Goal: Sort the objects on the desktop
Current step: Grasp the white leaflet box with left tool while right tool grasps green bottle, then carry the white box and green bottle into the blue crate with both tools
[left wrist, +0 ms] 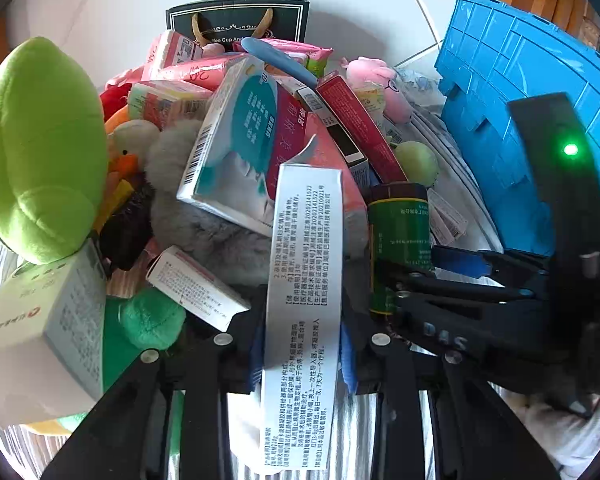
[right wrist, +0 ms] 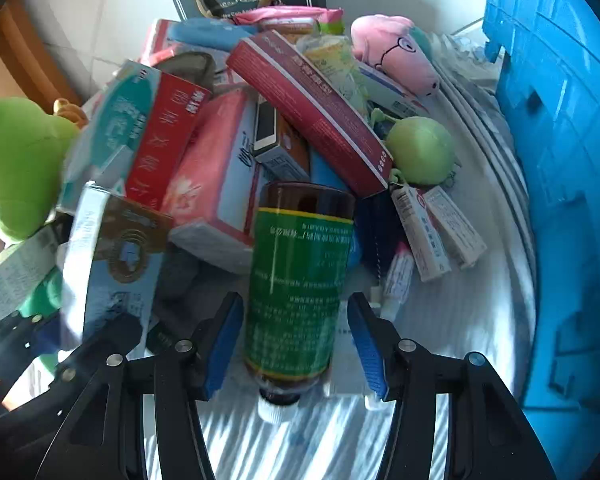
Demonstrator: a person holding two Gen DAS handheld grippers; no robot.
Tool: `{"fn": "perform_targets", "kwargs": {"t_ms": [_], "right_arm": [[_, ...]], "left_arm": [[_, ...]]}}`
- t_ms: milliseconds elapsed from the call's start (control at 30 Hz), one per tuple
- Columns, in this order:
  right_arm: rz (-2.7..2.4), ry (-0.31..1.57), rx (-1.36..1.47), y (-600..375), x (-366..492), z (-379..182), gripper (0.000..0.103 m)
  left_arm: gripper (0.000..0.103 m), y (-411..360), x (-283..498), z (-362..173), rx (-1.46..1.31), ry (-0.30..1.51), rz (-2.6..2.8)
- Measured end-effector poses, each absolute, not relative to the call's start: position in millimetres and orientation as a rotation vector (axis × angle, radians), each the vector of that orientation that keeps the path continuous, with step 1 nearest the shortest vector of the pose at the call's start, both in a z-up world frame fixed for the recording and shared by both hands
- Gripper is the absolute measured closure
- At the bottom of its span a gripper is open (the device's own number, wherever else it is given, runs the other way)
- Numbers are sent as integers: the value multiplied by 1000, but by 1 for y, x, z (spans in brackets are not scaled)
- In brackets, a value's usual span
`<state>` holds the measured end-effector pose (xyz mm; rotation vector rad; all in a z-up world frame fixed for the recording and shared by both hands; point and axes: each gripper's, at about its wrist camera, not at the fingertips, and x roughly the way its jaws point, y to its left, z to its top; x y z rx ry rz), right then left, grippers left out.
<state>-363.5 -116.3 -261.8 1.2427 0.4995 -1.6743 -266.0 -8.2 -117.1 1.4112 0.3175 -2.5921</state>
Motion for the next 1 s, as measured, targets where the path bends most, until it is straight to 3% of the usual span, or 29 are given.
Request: {"fn": "perform_targets", "kwargs": {"t_ms": [267, 633, 1000], "right_arm": [[-1663, 483, 1180, -116, -363, -246, 50], [-1837, 356, 830, -83, -365, -79, 51], [-2013, 233, 631, -18, -418, 61, 51]], "left_arm": [[74, -8, -267, -97, 1348, 338, -2620], [74, 1, -272, 26, 993, 233, -2778], [74, 76, -308, 141, 814, 84, -2981]]}}
